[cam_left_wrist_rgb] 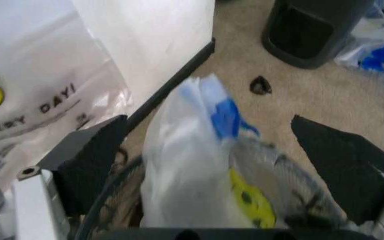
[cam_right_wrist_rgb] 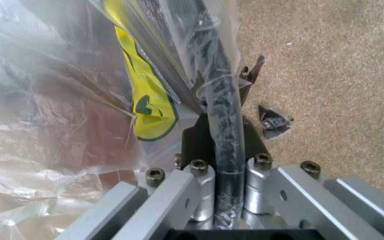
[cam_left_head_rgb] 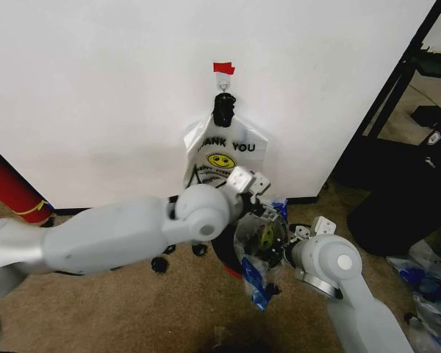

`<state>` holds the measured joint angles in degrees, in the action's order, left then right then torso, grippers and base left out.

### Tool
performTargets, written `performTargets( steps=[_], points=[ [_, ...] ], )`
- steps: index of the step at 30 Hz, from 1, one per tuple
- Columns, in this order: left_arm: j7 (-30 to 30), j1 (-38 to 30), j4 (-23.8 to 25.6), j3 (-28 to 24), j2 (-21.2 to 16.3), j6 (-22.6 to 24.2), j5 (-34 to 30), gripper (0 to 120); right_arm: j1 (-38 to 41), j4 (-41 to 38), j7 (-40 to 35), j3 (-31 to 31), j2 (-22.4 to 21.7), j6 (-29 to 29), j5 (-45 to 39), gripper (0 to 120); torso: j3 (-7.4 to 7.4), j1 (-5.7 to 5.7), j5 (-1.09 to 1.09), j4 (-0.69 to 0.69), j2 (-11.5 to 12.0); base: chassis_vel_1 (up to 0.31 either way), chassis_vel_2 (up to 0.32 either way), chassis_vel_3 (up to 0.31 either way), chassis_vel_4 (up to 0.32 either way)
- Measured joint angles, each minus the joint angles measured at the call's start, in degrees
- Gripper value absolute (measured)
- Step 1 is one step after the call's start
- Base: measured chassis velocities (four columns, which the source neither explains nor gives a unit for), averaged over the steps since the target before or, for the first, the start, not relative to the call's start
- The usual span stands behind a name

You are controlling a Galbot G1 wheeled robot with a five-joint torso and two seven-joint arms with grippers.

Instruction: Pick up the garbage bag from the wall and place it over the trash bin.

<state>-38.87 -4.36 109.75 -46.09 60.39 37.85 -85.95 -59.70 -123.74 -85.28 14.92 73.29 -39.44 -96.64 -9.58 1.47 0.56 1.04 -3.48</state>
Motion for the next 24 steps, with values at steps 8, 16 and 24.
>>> performTargets(
  steps=[8, 16, 24],
  points=[
    [2.88, 0.14, -3.91, -1.84, 1.99, -0.92, 1.86, 91, 0.44, 0.88, 0.42, 0.15, -0.25, 0.01, -0.02, 0, 0.00, 0.00, 0.00, -0.01, 0.00, 0.000, 0.000, 0.000, 0.000],
    [4.37, 1.22, -4.00, -2.77, 1.17, -2.20, 2.92, 63, 1.56, 1.70, 0.52, -0.30, 0.07, 0.35, -0.03, 0, 0.01, -0.01, 0.00, -0.01, 0.00, 0.000, 0.000, 0.000, 0.000],
    [5.64, 2.31, -4.80, -2.87, 0.38, -5.23, 4.10, 34, 1.62, 1.86, 0.64, -0.38, 0.59, 0.87, -0.26, 0, 0.01, -0.01, 0.01, -0.01, 0.00, 0.000, 0.000, 0.000, 0.000]
  ],
)
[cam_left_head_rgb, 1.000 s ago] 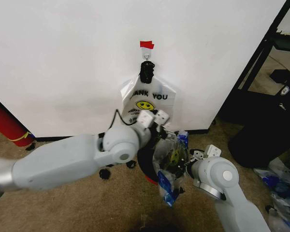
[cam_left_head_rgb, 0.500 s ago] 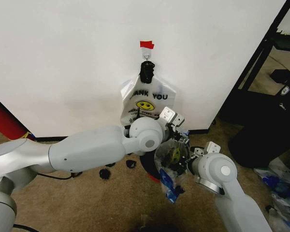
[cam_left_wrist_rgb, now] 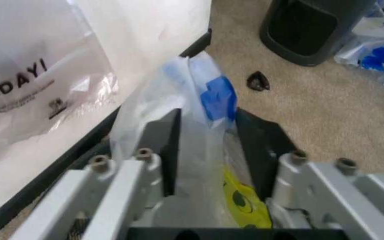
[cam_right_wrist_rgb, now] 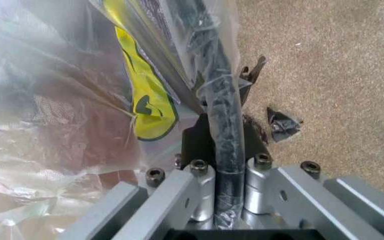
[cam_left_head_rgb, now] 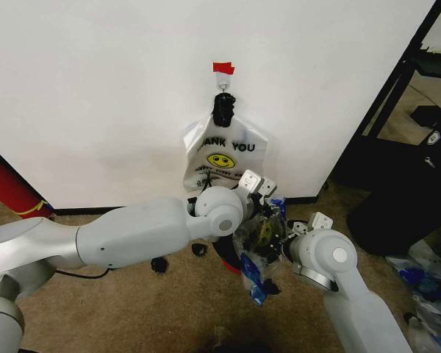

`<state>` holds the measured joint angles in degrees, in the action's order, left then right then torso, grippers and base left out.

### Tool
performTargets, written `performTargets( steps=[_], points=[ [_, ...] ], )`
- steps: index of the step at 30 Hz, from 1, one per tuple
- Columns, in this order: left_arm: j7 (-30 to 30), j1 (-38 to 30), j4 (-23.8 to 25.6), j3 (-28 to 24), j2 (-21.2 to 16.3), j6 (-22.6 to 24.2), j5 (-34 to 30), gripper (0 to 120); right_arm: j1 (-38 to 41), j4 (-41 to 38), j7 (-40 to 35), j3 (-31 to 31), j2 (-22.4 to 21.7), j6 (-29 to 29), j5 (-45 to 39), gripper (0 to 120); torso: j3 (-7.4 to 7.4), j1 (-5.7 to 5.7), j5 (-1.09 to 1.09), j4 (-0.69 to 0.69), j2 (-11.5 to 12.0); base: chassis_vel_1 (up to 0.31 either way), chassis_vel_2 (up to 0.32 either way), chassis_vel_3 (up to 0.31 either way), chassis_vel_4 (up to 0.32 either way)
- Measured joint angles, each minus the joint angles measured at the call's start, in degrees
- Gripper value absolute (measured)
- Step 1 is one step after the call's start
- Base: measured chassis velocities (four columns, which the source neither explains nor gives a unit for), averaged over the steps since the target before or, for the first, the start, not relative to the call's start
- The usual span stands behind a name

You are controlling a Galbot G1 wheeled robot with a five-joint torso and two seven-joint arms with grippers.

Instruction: Pick up the garbage bag from the wall and place it over the trash bin.

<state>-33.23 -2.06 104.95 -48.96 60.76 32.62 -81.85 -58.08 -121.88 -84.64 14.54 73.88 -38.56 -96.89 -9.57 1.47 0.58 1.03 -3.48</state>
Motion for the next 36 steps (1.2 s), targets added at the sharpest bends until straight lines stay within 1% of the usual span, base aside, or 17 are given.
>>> performTargets(
  steps=[1, 5, 7, 8, 9, 10, 16, 23, 28, 31, 36],
  points=[
    [0.00, 0.00, 0.00, 0.00, 0.00, 0.00, 0.00, 34, 0.00, 0.00, 0.00, 0.00, 0.00, 0.00, 0.00, 0, 0.00, 0.00, 0.00, 0.00, 0.00, 0.000, 0.000, 0.000, 0.000],
    [0.12, 0.14, -0.05, -0.01, -0.37, -0.23, 0.06, 15, -0.04, 0.08, 0.12, 0.06, -0.14, 0.01, 0.08, 0, 0.00, 0.00, 0.00, 0.00, 0.00, 0.000, 0.000, 0.000, 0.000],
    [0.09, 0.17, -0.08, -0.01, -0.37, -0.27, 0.08, 11, -0.08, 0.08, 0.12, 0.07, -0.17, 0.00, 0.11, 0, 0.00, 0.00, 0.00, 0.00, 0.00, 0.000, 0.000, 0.000, 0.000],
    [0.09, 0.17, -0.08, -0.01, -0.37, -0.27, 0.08, 11, -0.08, 0.08, 0.12, 0.07, -0.17, 0.00, 0.11, 0, 0.00, 0.00, 0.00, 0.00, 0.00, 0.000, 0.000, 0.000, 0.000],
    [0.04, 0.25, -0.09, -0.01, -0.36, -0.29, 0.08, 4, -0.14, 0.08, 0.12, 0.07, -0.17, 0.00, 0.15, 0, 0.00, 0.00, 0.00, 0.01, 0.00, 0.000, 0.000, 0.000, 0.000],
    [-0.01, 0.34, -0.09, -0.01, -0.36, -0.30, 0.08, 0, -0.19, 0.06, 0.12, 0.07, -0.16, -0.01, 0.18, 0, 0.00, 0.00, 0.00, 0.01, 0.00, 0.000, 0.000, 0.000, 0.000],
    [-0.57, 0.90, -0.42, 0.25, -0.31, -0.52, 0.25, 0, -0.50, -0.29, 0.16, 0.05, -0.05, -0.09, 0.30, 0, 0.00, 0.00, 0.00, 0.00, 0.00, 0.000, 0.000, 0.000, 0.000],
    [-2.66, 1.75, -2.73, 3.34, -0.71, -0.55, 0.33, 0, -1.67, -1.61, 1.36, -0.09, -0.88, -0.82, 0.28, 0, 0.00, 0.00, 0.00, 0.01, 0.00, 0.000, 0.000, 0.000, 0.000],
    [-2.94, 2.90, -5.06, 5.42, -2.46, 0.21, 0.37, 0, -2.78, -3.35, 2.75, 1.04, -2.38, -0.82, -0.56, 0, 0.00, 0.00, 0.01, 0.01, 0.00, 0.000, 0.000, 0.000, 0.000],
    [-2.94, 3.12, -5.81, 6.07, -3.49, 0.70, 0.23, 0, -3.30, -3.80, 3.28, 1.66, -2.57, -0.75, -0.66, 0, 0.00, 0.00, 0.01, 0.01, 0.00, 0.000, 0.000, 0.000, 0.000],
    [-2.61, 3.67, -6.90, 8.21, -6.96, 1.76, -0.65, 0, -4.32, -4.84, 4.04, 2.34, -2.41, -0.74, -0.71, 0, 0.00, 0.00, 0.01, 0.00, 0.00, 0.000, 0.000, 0.000, 0.000]
  ],
)
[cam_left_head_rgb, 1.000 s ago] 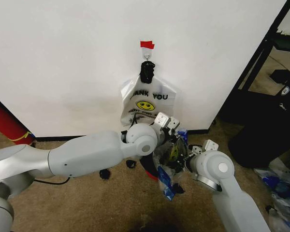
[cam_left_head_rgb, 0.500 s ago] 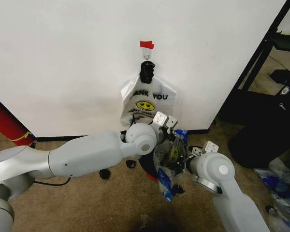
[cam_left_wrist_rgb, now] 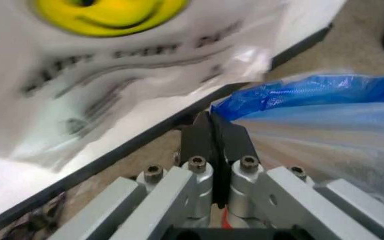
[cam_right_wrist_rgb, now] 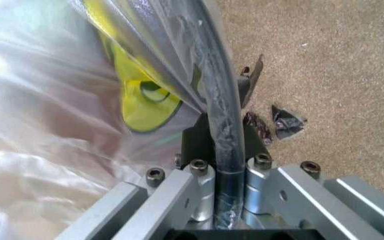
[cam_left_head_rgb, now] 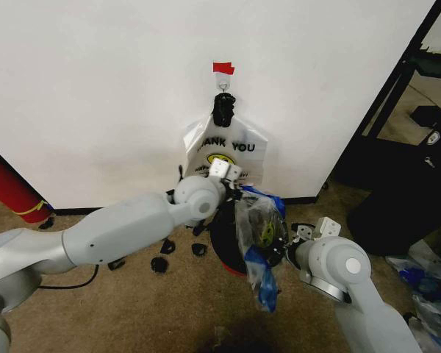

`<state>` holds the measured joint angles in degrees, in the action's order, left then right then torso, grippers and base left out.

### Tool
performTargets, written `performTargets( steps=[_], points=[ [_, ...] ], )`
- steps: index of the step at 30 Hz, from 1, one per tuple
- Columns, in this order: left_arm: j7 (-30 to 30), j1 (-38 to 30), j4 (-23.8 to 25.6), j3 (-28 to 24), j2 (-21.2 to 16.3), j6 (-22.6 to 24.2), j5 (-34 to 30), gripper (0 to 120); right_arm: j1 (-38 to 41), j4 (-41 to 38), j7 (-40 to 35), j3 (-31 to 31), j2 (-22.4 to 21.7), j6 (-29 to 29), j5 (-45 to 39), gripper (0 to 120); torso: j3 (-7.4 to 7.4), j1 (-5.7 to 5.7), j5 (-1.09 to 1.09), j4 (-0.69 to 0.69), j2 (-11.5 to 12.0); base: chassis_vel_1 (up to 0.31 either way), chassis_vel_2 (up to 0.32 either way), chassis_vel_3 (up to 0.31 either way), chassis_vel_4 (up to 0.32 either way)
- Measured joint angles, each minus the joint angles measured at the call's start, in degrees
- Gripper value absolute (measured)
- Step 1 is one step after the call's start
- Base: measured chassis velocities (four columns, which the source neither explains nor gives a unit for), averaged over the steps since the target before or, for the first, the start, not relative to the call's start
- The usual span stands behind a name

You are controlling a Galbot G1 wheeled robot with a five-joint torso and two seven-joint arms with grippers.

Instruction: Pick up the garbage bag from the wall and place it over the trash bin.

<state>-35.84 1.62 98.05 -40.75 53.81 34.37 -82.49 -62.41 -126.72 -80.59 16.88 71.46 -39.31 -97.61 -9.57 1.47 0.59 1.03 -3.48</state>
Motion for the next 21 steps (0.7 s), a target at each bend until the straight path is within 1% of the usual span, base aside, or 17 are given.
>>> performTargets(
  steps=[2, 8, 10, 11, 16, 17, 21],
  points=[
    [0.08, 0.05, 0.06, 0.26, -0.72, 0.12, -0.23, 0, -0.07, -0.03, 0.06, 0.16, 0.07, 0.00, 0.01, 0, 0.00, 0.00, 0.00, 0.00, 0.00, 0.000, 0.000, 0.000, 0.000],
    [1.94, 1.87, 0.94, 2.40, -4.37, 0.81, -1.02, 0, -0.72, -1.14, 1.35, 2.42, -0.12, 0.14, -1.23, 0, 0.00, 0.00, 0.00, 0.00, 0.00, 0.000, 0.000, 0.000, 0.000],
    [2.04, 2.01, 0.94, 2.53, -4.48, 0.84, -1.03, 0, -0.79, -1.23, 1.45, 2.50, -0.18, 0.14, -1.32, 0, 0.00, 0.00, 0.00, 0.00, 0.00, 0.000, 0.000, 0.000, 0.000],
    [3.14, 3.69, 0.95, 4.00, -5.58, 1.32, -1.08, 0, -1.81, -2.24, 2.93, 3.49, -0.80, 0.23, -1.62, 0, 0.00, 0.00, 0.00, 0.00, 0.00, 0.000, 0.000, 0.000, 0.000],
    [3.99, 7.31, 1.51, 7.94, -7.29, 1.72, -1.98, 0, -2.44, -2.18, 5.50, 4.81, -0.98, 1.09, -0.24, 0, 0.00, 0.00, 0.01, 0.01, 0.00, 0.000, 0.000, 0.000, 0.000],
    [3.99, 7.31, 1.51, 7.94, -7.29, 1.72, -1.98, 0, -2.44, -2.18, 5.50, 4.81, -0.98, 1.09, -0.24, 0, 0.00, 0.00, 0.01, 0.01, 0.00, 0.000, 0.000, 0.000, 0.000],
    [4.20, 10.17, 4.34, 11.08, -8.75, 2.02, -2.90, 0, -2.62, -1.57, 6.79, 4.86, -0.65, 1.55, 1.52, 0, 0.00, 0.00, 0.00, 0.01, 0.00, 0.000, 0.000, 0.000, 0.000]
  ],
)
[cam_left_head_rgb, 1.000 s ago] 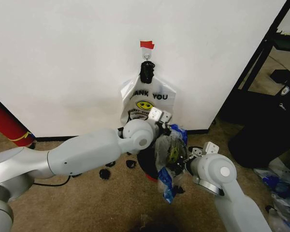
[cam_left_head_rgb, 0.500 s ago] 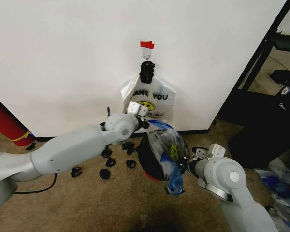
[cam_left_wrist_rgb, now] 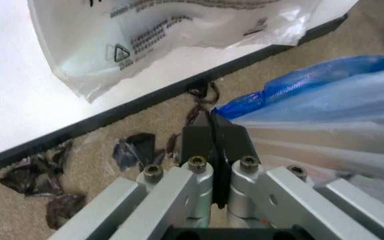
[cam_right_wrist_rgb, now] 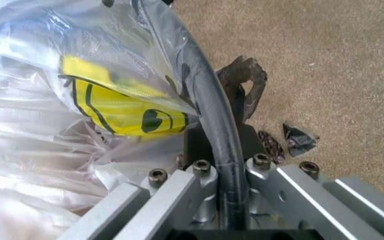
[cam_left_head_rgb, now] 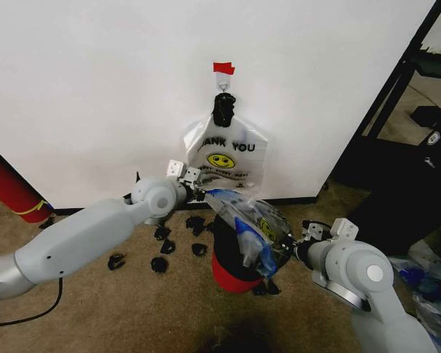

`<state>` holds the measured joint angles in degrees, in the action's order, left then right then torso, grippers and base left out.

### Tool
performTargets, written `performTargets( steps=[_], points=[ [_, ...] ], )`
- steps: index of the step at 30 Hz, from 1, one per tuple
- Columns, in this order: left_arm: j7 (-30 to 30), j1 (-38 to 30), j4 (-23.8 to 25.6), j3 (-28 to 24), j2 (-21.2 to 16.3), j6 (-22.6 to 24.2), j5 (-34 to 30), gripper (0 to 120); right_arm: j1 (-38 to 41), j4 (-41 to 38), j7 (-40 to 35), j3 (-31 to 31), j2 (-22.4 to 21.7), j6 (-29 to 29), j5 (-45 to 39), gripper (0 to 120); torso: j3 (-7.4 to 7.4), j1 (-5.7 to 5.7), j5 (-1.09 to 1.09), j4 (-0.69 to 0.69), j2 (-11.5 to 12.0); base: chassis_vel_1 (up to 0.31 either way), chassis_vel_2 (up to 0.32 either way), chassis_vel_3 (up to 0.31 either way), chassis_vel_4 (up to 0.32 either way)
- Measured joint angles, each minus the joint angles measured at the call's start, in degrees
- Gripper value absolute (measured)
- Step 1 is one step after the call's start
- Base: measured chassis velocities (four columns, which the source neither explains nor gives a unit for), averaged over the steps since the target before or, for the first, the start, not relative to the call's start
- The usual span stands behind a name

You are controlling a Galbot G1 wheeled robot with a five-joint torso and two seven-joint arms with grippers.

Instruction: Pick up the garbage bag from the wall and place it over the trash bin.

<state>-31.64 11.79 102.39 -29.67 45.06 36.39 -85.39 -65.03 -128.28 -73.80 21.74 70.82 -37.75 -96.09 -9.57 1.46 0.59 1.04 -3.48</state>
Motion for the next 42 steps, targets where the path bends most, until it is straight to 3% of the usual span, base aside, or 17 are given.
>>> performTargets(
  steps=[3, 10, 18, 21, 25, 31, 42],
  points=[
    [-0.97, 2.08, 2.18, 2.22, -0.23, 0.27, -0.31, 0, -0.02, 0.32, 0.29, -0.43, 0.35, 0.12, 0.92, 0, 0.00, 0.00, 0.01, 0.00, 0.00, 0.000, 0.000, 0.000, 0.000],
    [-3.42, 8.00, 10.16, 9.69, -2.55, 0.86, -0.93, 28, 0.54, 1.67, 0.53, -1.61, 0.92, 0.20, 2.47, 0, 0.00, 0.00, 0.00, 0.00, 0.00, 0.000, 0.000, 0.000, 0.000],
    [-5.06, 12.15, 14.04, 16.88, -5.99, 0.93, -1.33, 52, 0.80, 2.05, 1.00, -1.97, 1.54, 0.67, 3.80, 0, 0.00, 0.00, 0.00, 0.00, 0.00, 0.000, 0.000, 0.000, 0.000],
    [-5.78, 17.26, 18.68, 22.51, -7.59, 0.42, -2.60, 63, 0.80, 2.77, 1.82, -2.19, 2.44, 1.46, 5.42, 0, 0.00, 0.00, 0.00, -0.01, 0.00, 0.000, 0.000, 0.000, 0.000],
    [-6.76, 23.13, 26.36, 26.03, -8.69, -0.39, -6.44, 81, 0.61, 3.28, 2.84, -2.77, 3.11, 2.16, 7.64, 0, 0.00, 0.00, -0.01, -0.01, 0.00, 0.000, 0.000, 0.000, 0.000],
    [-10.44, 24.11, 30.87, 24.87, -7.00, -0.52, -13.62, 98, 0.61, 3.39, 3.01, -3.37, 3.13, 2.12, 9.31, 0, 0.00, 0.00, -0.01, -0.01, 0.00, 0.000, 0.000, 0.000, 0.000],
    [-13.71, 16.92, 27.21, 12.79, -0.28, -0.48, -14.93, 100, -0.44, 2.76, 3.55, -3.28, 3.13, 1.02, 11.06, 0, -0.01, 0.00, -0.02, 0.00, 0.00, 0.000, 0.000, 0.000, 0.000]
  ],
)
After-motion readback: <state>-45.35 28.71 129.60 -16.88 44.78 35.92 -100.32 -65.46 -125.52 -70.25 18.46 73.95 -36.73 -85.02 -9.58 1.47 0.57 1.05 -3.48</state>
